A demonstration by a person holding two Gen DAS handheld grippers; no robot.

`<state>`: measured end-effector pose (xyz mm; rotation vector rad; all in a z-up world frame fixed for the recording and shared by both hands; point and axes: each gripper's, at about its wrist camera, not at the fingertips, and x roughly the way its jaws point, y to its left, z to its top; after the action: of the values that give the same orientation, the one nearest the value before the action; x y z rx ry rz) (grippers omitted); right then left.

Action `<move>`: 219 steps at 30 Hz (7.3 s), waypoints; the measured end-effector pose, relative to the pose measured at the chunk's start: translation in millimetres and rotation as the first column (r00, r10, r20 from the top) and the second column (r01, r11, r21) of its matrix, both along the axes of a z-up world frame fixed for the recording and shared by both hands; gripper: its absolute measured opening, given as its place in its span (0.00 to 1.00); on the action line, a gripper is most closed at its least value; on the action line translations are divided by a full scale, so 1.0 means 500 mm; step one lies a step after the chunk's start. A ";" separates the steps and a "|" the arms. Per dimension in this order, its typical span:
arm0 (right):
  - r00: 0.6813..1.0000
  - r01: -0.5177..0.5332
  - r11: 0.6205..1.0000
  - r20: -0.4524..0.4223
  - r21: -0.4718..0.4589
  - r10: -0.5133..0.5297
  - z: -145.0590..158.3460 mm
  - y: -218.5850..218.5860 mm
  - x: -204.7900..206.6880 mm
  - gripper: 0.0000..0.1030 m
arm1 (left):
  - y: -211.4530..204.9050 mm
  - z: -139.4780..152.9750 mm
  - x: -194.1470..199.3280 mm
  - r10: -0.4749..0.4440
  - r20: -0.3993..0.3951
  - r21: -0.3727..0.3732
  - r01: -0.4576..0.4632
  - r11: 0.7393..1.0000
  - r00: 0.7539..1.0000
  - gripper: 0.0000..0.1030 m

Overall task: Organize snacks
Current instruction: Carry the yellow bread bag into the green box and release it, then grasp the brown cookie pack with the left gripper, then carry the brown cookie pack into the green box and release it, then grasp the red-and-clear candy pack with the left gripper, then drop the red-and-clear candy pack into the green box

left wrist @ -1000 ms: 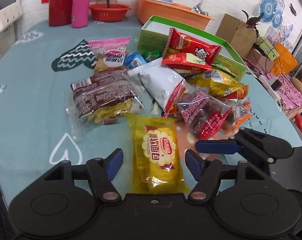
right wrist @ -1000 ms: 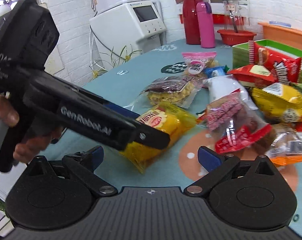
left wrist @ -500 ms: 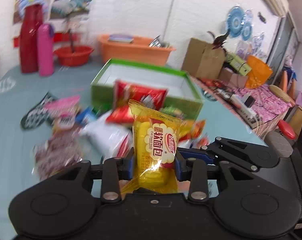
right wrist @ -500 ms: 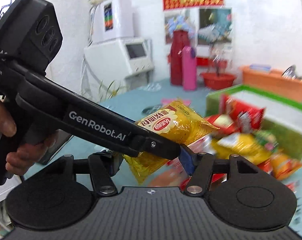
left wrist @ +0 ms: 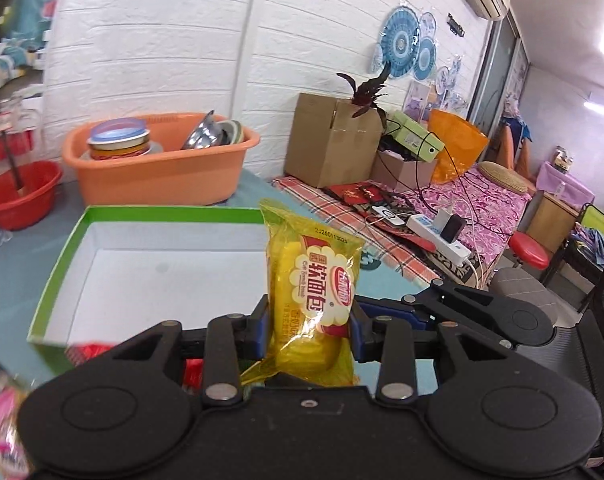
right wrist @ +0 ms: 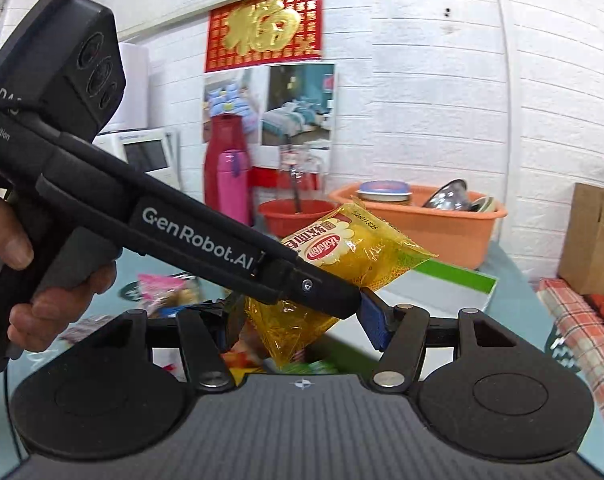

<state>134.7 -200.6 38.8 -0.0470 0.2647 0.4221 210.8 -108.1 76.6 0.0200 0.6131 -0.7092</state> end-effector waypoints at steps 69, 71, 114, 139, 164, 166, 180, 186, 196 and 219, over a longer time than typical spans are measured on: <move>0.873 -0.276 0.953 -0.382 0.124 0.303 -0.078 0.325 -0.019 1.00 | 0.566 -0.173 -0.194 0.500 -0.369 -0.129 -0.576 0.807 0.783 1.00; 0.870 -0.255 0.960 -0.406 0.117 0.280 -0.081 0.336 0.000 1.00 | 0.571 -0.180 -0.183 0.482 -0.387 -0.136 -0.566 0.813 0.786 1.00; 0.980 0.099 0.956 -0.196 0.276 -0.045 0.015 -0.081 0.121 0.78 | 0.121 -0.005 0.099 0.156 -0.148 -0.176 -0.181 0.968 0.977 0.54; 0.988 0.114 0.973 -0.121 0.199 -0.091 0.027 -0.083 0.036 1.00 | 0.183 0.015 -0.039 0.261 -0.139 -0.112 -0.277 0.954 0.955 1.00; 0.873 -0.152 0.962 -0.426 0.225 0.238 -0.112 0.095 -0.167 1.00 | 0.339 -0.137 -0.263 0.241 -0.259 -0.115 -0.278 0.954 0.935 1.00; 0.870 -0.165 0.962 -0.426 0.219 0.246 -0.115 0.112 -0.162 1.00 | 0.336 -0.151 -0.251 0.209 -0.272 -0.128 -0.251 0.959 0.939 1.00; 0.870 -0.123 0.970 -0.447 0.209 0.207 -0.134 0.133 -0.119 0.83 | 0.341 -0.202 -0.202 0.115 -0.385 -0.217 -0.211 0.953 0.916 0.89; 0.876 -0.101 0.974 -0.445 0.204 0.184 -0.132 0.123 -0.121 0.57 | 0.328 -0.191 -0.238 0.132 -0.343 -0.182 -0.203 0.962 0.930 0.46; 0.941 -0.150 0.962 -0.265 0.229 0.210 -0.028 0.091 -0.150 0.56 | 0.311 -0.050 -0.260 0.137 -0.160 -0.246 -0.173 0.954 0.978 0.46; 0.983 0.083 0.959 -0.181 0.272 -0.033 -0.003 -0.114 0.084 0.56 | 0.081 -0.029 0.096 0.007 -0.148 -0.211 -0.038 0.977 0.989 0.45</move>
<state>176.9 -257.8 37.3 0.2751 0.3761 0.4019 258.8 -67.5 61.8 -0.2400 0.6737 -0.7558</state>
